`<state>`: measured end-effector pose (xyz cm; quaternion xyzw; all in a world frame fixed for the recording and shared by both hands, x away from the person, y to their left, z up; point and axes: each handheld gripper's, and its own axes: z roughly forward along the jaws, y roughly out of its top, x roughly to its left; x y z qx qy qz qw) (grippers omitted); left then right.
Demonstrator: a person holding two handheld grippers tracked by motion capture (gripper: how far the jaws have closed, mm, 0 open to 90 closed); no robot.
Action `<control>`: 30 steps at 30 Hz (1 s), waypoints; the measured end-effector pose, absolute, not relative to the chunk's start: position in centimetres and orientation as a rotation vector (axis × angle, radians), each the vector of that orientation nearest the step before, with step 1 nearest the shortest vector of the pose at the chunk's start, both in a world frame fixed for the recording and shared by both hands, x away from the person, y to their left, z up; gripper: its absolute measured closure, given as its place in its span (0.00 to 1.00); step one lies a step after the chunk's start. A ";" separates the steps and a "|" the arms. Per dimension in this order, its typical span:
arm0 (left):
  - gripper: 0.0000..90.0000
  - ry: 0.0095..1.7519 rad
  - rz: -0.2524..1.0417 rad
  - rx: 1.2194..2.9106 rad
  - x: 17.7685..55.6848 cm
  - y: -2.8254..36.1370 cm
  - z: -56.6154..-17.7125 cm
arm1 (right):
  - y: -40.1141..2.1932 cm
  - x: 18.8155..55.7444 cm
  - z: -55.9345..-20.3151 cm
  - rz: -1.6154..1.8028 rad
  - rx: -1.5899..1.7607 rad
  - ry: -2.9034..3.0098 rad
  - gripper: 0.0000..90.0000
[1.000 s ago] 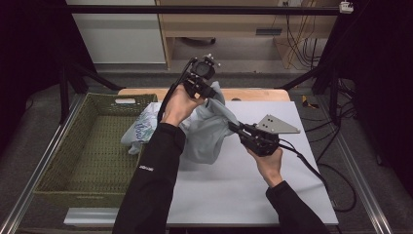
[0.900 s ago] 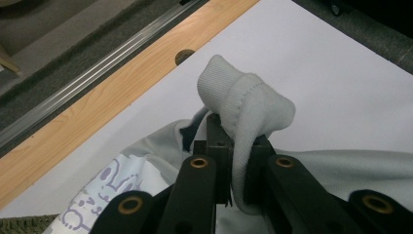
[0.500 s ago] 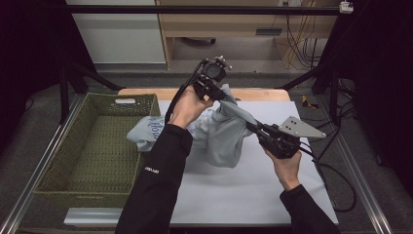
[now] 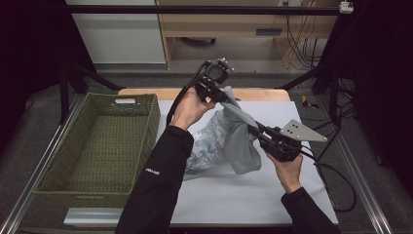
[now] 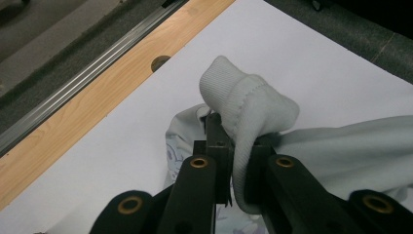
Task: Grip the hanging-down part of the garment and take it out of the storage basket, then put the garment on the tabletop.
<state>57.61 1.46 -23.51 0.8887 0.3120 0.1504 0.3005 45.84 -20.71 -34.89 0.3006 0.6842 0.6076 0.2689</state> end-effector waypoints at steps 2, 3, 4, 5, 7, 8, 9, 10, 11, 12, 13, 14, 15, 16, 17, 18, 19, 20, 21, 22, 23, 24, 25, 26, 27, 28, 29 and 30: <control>0.94 0.835 0.398 2.360 57.7 1.6 -23.8 | -20.7 45.9 -36.2 1.655 0.848 1.887 0.71; 0.94 0.843 0.395 2.355 57.7 1.6 -23.9 | -20.7 45.9 -36.2 1.655 0.848 1.887 0.71; 0.94 0.843 0.393 2.361 57.8 1.6 -24.1 | -20.7 45.9 -36.7 1.649 0.860 1.878 0.60; 0.94 0.841 0.387 2.365 57.8 1.6 -24.3 | -20.6 45.8 -37.1 1.648 0.871 1.865 0.50; 0.94 0.836 0.390 2.379 57.9 1.5 -24.5 | -20.8 45.6 -37.7 1.633 0.898 1.829 0.27; 0.94 0.834 0.388 2.372 57.9 1.5 -24.7 | -20.9 45.6 -37.7 1.654 0.907 1.812 0.22; 0.94 0.837 0.384 2.363 57.9 1.6 -24.7 | -21.1 45.6 -37.7 1.636 0.894 1.814 0.18; 0.94 0.837 0.384 2.363 57.9 1.6 -24.7 | -21.1 45.6 -37.7 1.636 0.894 1.814 0.18; 0.94 0.838 0.385 2.365 57.9 1.6 -24.8 | -21.3 45.4 -37.7 1.657 0.925 1.775 0.11; 0.94 0.836 0.387 2.368 57.9 1.6 -24.8 | -21.3 45.4 -37.7 1.657 0.925 1.775 0.11; 0.94 0.833 0.386 2.372 57.8 1.6 -24.9 | -21.5 45.4 -37.8 1.656 0.925 1.768 0.10; 0.94 0.829 0.388 2.371 57.8 1.7 -24.9 | -21.7 45.3 -37.8 1.656 0.934 1.753 0.08; 0.94 0.835 0.385 2.360 57.7 1.7 -25.1 | -21.9 45.3 -37.9 1.652 0.932 1.748 0.07; 0.94 0.831 0.389 2.352 57.6 1.8 -25.4 | -22.1 45.0 -37.9 1.660 0.957 1.736 0.05; 0.94 0.831 0.389 2.352 57.6 1.8 -25.4 | -22.1 45.0 -37.9 1.660 0.957 1.736 0.05; 0.94 0.830 0.380 2.351 57.6 1.8 -25.5 | -22.3 45.0 -38.0 1.648 0.945 1.731 0.04; 0.94 0.827 0.381 2.352 57.6 1.9 -25.8 | -22.5 44.7 -38.2 1.657 0.950 1.727 0.03; 0.94 0.824 0.388 2.353 57.5 1.9 -26.1 | -22.5 44.7 -38.2 1.657 0.950 1.727 0.03; 0.94 0.823 0.387 2.351 57.5 1.9 -26.3 | -22.7 44.6 -38.3 1.652 0.958 1.733 0.02; 0.94 0.824 0.378 2.356 57.4 1.9 -26.6 | -23.1 44.6 -38.6 1.651 0.934 1.732 0.02; 0.94 0.818 0.388 2.348 57.4 1.9 -27.0 | -23.1 44.6 -38.6 1.651 0.934 1.732 0.02; 0.94 0.821 0.379 2.345 57.3 1.9 -27.3 | -23.5 44.3 -39.0 1.647 0.958 1.733 0.02; 0.94 0.821 0.374 2.344 57.3 1.9 -27.6 | -23.5 44.3 -39.0 1.647 0.958 1.733 0.02; 0.94 0.819 0.368 2.355 57.2 1.9 -27.9 | -23.8 44.2 -39.1 1.636 0.971 1.744 0.02; 0.94 0.822 0.370 2.355 57.1 1.8 -28.3 | -24.3 44.1 -39.5 1.626 0.961 1.742 0.01; 0.94 0.821 0.366 2.356 57.1 1.8 -28.5 | -24.3 44.1 -39.5 1.626 0.961 1.742 0.01; 0.94 0.811 0.352 2.371 57.1 1.8 -28.9 | -24.4 44.1 -39.6 1.631 0.976 1.736 0.01; 0.94 0.805 0.352 2.384 57.0 1.8 -29.2 | -24.6 44.0 -39.7 1.640 0.968 1.731 0.01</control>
